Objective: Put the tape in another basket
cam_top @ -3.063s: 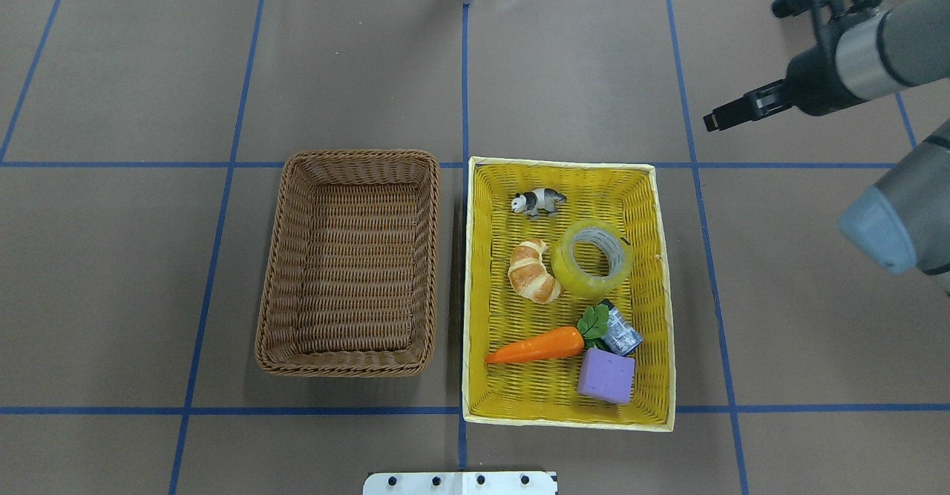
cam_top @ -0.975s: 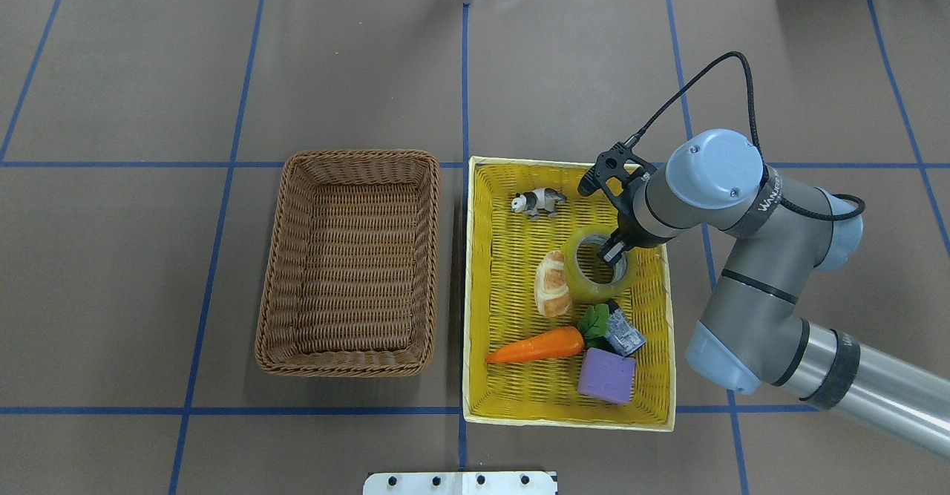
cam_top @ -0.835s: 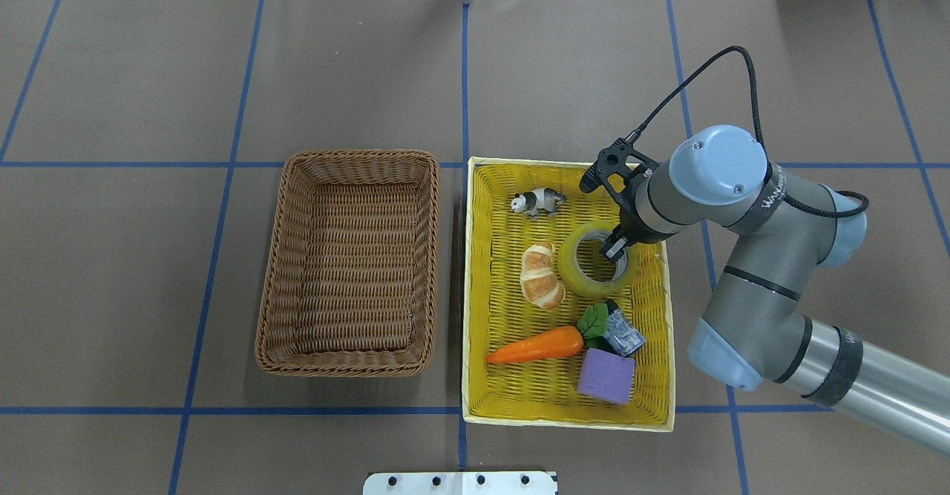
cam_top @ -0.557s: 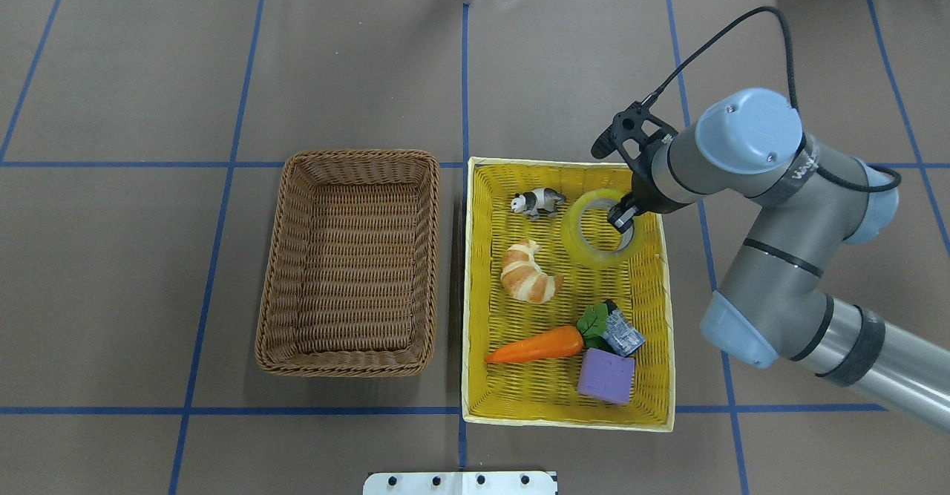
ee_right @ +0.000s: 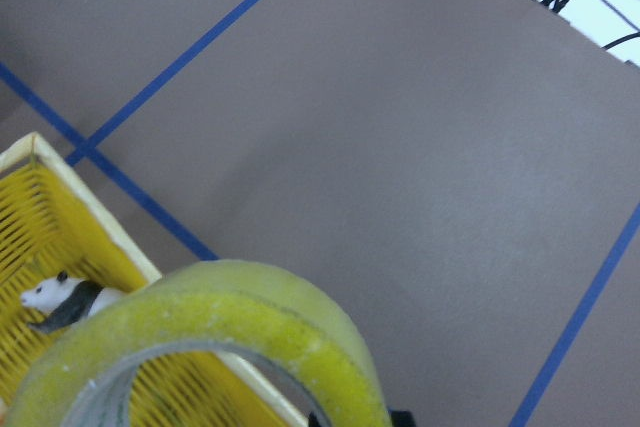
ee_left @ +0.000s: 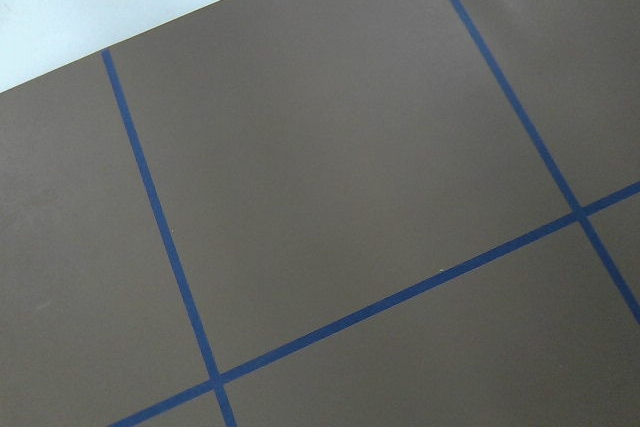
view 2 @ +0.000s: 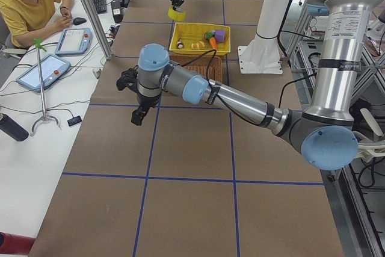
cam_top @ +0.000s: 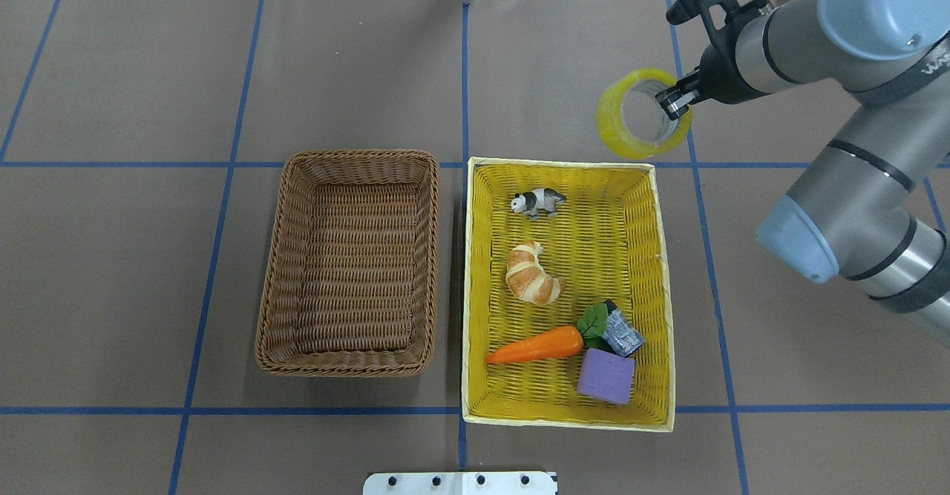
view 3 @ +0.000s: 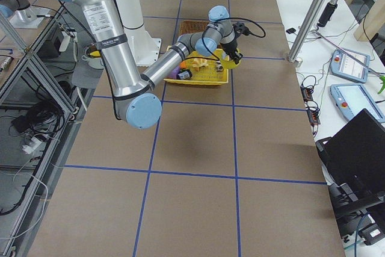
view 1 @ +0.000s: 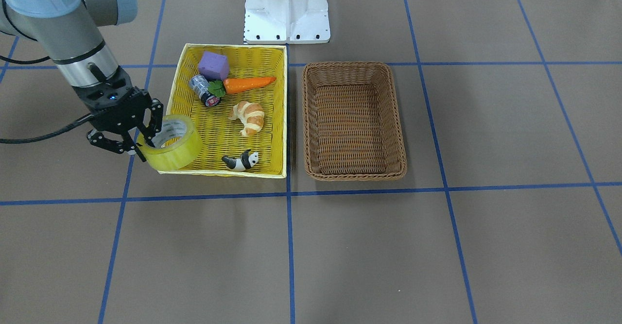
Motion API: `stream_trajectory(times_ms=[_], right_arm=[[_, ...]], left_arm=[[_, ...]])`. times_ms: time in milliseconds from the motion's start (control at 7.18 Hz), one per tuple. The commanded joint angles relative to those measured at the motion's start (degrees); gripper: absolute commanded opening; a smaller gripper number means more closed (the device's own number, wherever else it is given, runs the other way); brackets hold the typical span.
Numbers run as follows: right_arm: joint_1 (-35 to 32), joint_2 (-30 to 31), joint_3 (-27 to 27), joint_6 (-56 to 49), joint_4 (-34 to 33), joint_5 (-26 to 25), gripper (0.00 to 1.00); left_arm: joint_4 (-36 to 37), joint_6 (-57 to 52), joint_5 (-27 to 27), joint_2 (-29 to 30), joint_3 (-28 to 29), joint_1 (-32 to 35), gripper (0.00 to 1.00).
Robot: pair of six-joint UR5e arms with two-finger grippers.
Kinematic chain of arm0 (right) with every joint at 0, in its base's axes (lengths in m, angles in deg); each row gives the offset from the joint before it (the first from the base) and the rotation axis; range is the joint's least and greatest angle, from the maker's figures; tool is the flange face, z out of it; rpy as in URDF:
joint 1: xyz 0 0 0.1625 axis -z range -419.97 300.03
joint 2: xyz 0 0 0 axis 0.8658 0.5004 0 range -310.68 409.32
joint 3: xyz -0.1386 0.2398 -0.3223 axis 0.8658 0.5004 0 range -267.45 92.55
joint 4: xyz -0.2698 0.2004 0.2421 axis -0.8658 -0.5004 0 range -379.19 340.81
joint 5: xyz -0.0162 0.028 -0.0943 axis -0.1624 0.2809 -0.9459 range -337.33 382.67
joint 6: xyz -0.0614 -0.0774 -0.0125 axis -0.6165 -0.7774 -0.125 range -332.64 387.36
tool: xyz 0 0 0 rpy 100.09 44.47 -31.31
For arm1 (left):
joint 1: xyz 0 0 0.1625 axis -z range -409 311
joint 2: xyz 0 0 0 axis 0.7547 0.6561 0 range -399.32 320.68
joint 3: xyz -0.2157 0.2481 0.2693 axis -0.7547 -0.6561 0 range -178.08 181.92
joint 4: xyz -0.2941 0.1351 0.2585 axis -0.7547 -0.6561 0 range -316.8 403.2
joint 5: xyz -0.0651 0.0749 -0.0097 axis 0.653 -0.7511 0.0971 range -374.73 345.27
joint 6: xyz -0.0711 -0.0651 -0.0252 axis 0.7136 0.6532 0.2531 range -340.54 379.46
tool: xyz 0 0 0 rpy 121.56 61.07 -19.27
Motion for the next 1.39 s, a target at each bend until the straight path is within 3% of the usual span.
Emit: stream_trajectory(times_ms=[0, 278, 418, 835, 1253], right_arm=[[-0.91, -2.48, 1.82, 10.9, 5.37, -1.8, 0.0], [-0.29, -2.66, 5.85, 21.62, 18.97, -2.16, 0.0], [1.02, -2.92, 6.75, 22.71, 22.26, -3.21, 0.0], [10.4, -8.01, 6.67, 27.65, 22.64, -16.02, 0.0], [17.88, -10.3, 5.97, 29.84, 22.47, -23.67, 0.0]], left_arm=[[-6.2, 6.7, 3.2, 5.06, -0.61, -3.76, 0.99], [-17.59, 25.49, 3.2, 9.65, 0.7, -13.23, 0.99], [-24.44, 31.31, 3.2, 11.84, 3.23, -17.1, 1.0], [-41.17, 50.22, 2.94, 19.93, 9.23, -24.6, 1.0], [-44.63, 56.51, 0.84, 24.6, 9.5, -28.91, 0.99]])
